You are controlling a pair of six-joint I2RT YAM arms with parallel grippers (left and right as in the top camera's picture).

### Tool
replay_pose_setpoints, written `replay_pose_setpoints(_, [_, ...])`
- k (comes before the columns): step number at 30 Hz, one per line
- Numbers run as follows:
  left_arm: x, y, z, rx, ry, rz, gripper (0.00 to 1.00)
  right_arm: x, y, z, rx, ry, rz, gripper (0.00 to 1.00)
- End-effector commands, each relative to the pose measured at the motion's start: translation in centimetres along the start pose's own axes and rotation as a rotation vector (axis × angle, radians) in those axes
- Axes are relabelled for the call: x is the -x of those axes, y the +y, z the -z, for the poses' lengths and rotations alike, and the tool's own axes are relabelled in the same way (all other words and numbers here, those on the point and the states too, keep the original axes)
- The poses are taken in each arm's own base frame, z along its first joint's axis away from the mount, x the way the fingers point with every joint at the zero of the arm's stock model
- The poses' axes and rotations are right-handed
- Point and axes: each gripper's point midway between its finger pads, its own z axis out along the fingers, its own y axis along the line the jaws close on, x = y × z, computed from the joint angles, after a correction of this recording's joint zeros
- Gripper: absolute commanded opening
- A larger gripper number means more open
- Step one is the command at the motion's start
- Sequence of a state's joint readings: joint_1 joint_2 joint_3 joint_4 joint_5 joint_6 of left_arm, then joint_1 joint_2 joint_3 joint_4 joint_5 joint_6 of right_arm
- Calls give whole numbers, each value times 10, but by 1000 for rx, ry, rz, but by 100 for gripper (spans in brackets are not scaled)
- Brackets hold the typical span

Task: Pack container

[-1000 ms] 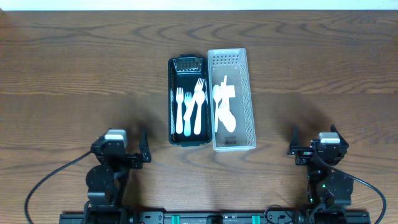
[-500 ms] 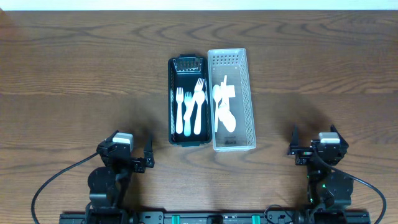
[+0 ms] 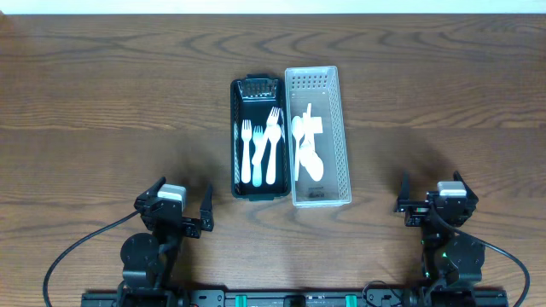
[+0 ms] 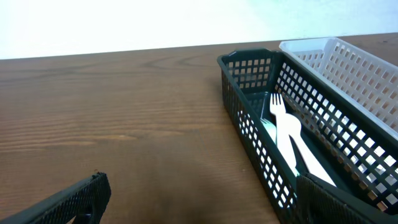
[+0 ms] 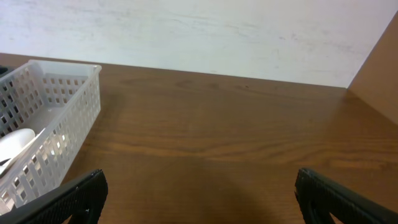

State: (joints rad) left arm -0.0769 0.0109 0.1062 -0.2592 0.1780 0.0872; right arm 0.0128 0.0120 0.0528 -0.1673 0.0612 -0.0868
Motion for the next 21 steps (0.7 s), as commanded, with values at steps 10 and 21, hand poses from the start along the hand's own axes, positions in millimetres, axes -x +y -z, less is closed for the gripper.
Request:
replay_pose_setpoints(10, [-12, 0, -2, -6, 28, -15, 98, -1, 0, 0, -3, 0, -11, 99])
replay_pose_setpoints(21, [-12, 3, -2, 10, 28, -14, 98, -1, 0, 0, -3, 0, -11, 99])
